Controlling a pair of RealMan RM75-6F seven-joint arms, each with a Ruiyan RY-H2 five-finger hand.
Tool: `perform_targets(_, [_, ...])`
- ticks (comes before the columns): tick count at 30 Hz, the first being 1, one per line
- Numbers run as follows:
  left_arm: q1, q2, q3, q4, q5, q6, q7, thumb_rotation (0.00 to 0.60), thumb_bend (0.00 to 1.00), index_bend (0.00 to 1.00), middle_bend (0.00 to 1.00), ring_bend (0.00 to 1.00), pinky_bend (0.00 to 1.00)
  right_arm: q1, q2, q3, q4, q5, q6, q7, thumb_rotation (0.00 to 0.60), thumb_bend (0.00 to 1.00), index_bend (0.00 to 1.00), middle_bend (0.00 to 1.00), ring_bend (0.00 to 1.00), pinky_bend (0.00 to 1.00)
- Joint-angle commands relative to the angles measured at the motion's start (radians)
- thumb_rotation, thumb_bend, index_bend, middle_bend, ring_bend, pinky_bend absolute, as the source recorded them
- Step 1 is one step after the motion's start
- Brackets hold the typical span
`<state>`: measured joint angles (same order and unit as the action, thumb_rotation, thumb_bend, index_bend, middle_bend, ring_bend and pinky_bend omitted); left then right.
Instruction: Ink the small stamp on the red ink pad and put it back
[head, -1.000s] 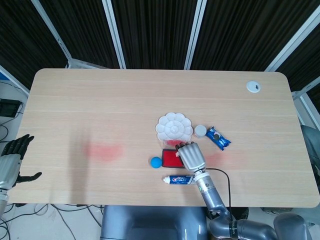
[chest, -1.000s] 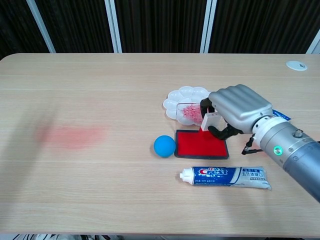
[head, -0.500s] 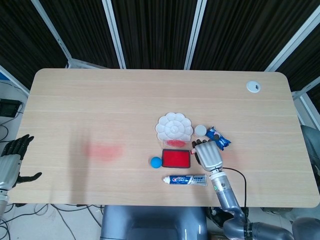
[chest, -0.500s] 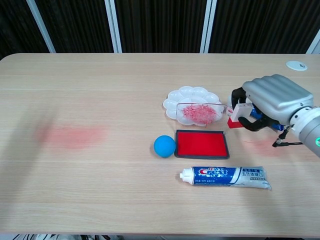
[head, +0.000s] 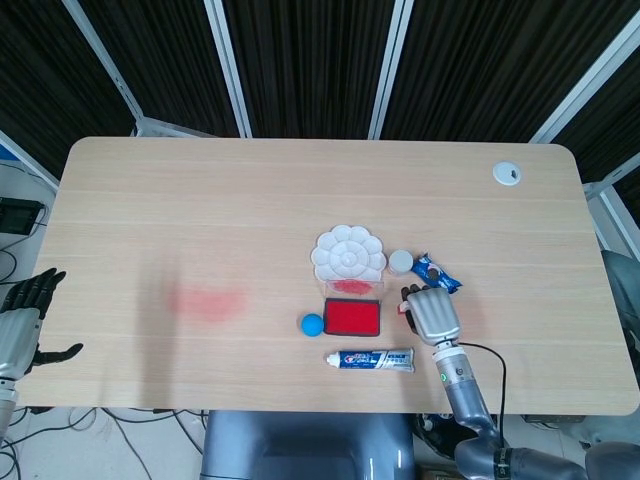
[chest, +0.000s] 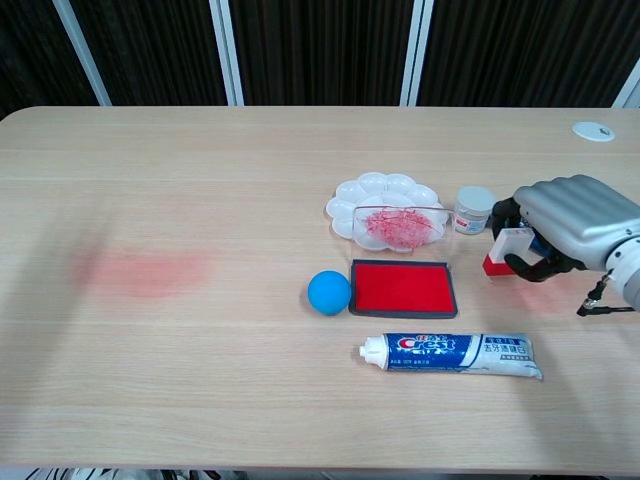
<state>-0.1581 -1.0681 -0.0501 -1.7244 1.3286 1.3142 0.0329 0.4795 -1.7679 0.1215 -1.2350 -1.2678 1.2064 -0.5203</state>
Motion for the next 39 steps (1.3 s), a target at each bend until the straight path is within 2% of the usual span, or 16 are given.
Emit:
perform_targets(1, [0.000,0.000,-0.001,0.000,-0.003,-0.002,0.000,0.600,0.03,0.00,0.00,0.00,0.00,0.000,-0.013,-0.001,0.026,-0.004,-0.004,0.016,0.600,0.65,0.82,0.64,0.56,0.62])
perform_targets(17, [-0.002,0.002,-0.001,-0.002,-0.005,-0.007,-0.001,0.600,0.03,0.00,0.00,0.00,0.00,-0.005,-0.043,-0.005,0.083,-0.015,-0.010,0.033,0.600,0.55,0.80,0.60,0.53,0.59])
perform_targets(39, [-0.001,0.002,0.000,-0.002,-0.004,-0.006,0.003,0.600,0.03,0.00,0.00,0.00,0.00,-0.015,-0.062,-0.001,0.128,-0.017,-0.016,0.048,0.600,0.52,0.75,0.56,0.51,0.57])
